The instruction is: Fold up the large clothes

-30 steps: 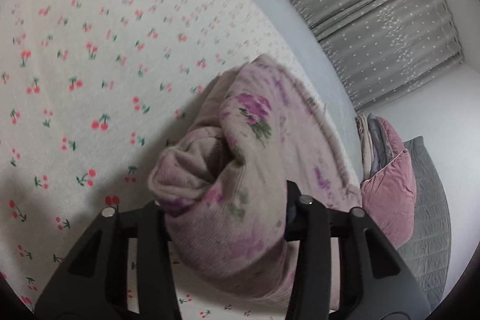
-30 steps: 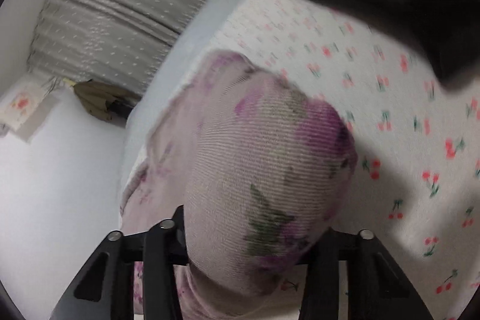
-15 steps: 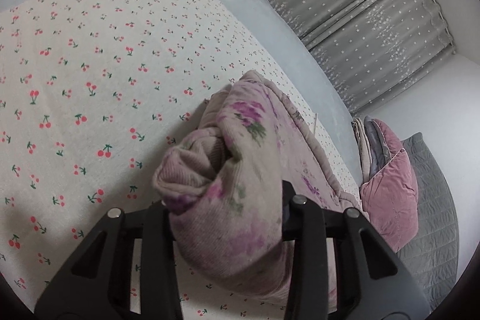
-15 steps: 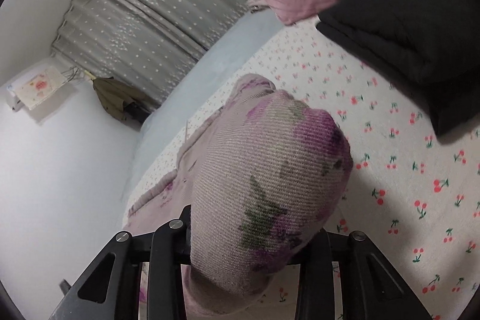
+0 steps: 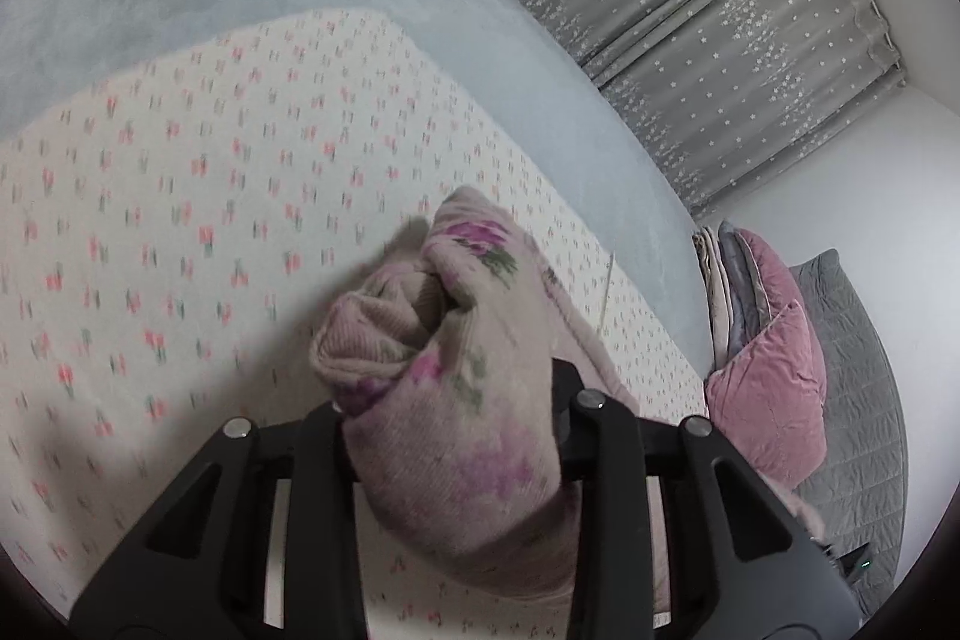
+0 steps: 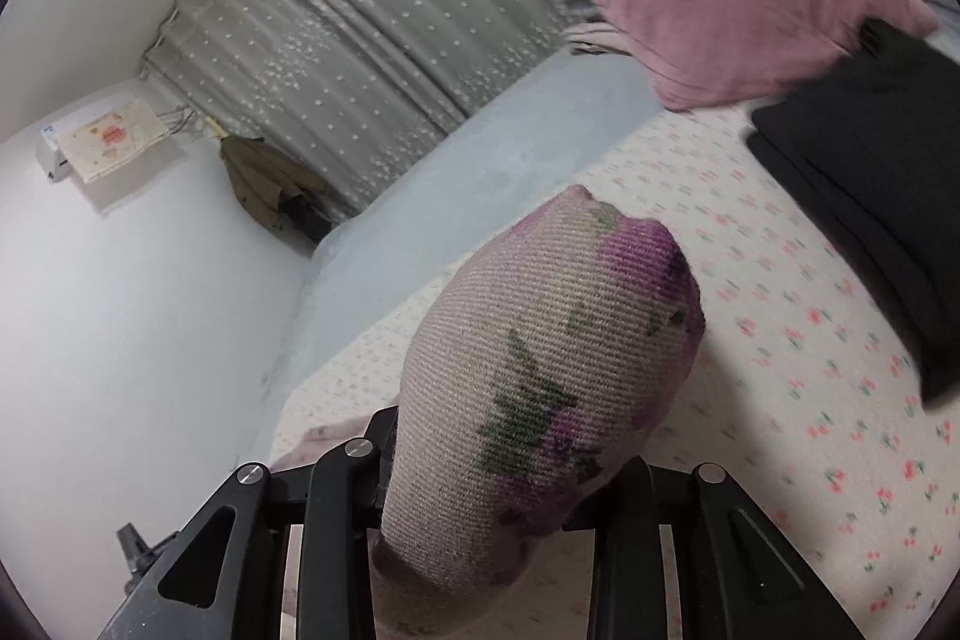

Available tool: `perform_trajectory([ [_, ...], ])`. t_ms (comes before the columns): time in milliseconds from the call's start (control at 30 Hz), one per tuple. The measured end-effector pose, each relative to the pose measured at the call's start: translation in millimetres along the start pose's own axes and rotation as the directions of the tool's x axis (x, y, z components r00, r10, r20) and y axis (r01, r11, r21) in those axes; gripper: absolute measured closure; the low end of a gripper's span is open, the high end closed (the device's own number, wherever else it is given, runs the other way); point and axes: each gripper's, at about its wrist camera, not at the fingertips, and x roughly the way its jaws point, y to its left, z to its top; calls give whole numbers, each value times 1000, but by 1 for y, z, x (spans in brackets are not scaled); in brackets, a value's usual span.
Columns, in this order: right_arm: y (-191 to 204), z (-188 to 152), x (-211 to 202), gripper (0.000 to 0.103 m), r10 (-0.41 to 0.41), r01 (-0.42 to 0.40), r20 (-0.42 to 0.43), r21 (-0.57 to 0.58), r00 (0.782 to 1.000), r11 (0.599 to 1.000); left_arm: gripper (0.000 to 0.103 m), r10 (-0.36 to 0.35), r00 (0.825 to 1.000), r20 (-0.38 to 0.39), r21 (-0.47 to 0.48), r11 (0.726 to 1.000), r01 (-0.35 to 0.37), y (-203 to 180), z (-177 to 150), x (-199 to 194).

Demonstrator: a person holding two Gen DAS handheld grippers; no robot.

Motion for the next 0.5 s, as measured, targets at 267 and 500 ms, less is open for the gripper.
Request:
perform_trajectory([
  [267,191,51,54,73,144,-123,65,-259,987,958,69,-48,973,227,80,996,30,-3,164,-72],
  [500,279,-28,126,73,452,-359,189,-381,872,852,67,-44,890,454,163,986,-35,89,237,-111],
])
